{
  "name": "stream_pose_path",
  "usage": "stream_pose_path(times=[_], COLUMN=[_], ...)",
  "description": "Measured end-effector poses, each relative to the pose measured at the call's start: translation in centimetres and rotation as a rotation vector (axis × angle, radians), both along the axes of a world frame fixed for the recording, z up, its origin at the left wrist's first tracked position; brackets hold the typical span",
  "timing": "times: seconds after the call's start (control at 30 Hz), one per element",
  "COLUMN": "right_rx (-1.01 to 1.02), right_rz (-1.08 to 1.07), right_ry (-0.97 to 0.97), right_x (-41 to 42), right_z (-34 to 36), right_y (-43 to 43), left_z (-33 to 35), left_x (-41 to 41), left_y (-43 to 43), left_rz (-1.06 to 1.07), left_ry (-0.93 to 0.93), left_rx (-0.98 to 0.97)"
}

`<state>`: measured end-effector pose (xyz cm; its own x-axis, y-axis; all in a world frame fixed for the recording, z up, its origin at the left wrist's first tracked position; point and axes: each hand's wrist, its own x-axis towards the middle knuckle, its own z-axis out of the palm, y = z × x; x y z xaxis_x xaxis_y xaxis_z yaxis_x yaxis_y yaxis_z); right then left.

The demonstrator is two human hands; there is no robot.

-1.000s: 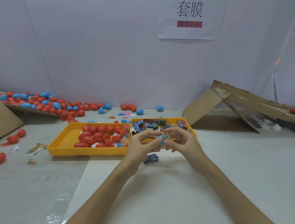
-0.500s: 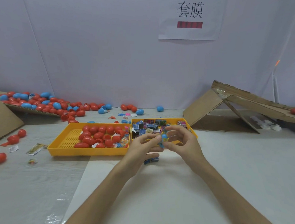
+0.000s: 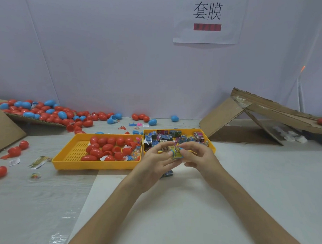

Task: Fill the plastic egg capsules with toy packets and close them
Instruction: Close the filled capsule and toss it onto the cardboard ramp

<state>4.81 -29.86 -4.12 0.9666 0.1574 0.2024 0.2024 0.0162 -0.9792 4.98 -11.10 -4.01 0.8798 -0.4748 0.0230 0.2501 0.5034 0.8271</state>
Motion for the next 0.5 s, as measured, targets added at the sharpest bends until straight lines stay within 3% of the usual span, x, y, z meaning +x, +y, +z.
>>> stream_pose_path(times=[0.5], right_rx=[0.105], right_rz=[0.034], right_ry=[0.017], right_x=[-0.10], right_z=[0.33], right_y=[-0.15], left_z=[-0.23], left_x=[0.04], left_y=[-0.08], left_rz=[0.034], left_ry=[-0.054], left_rx=[-0.009])
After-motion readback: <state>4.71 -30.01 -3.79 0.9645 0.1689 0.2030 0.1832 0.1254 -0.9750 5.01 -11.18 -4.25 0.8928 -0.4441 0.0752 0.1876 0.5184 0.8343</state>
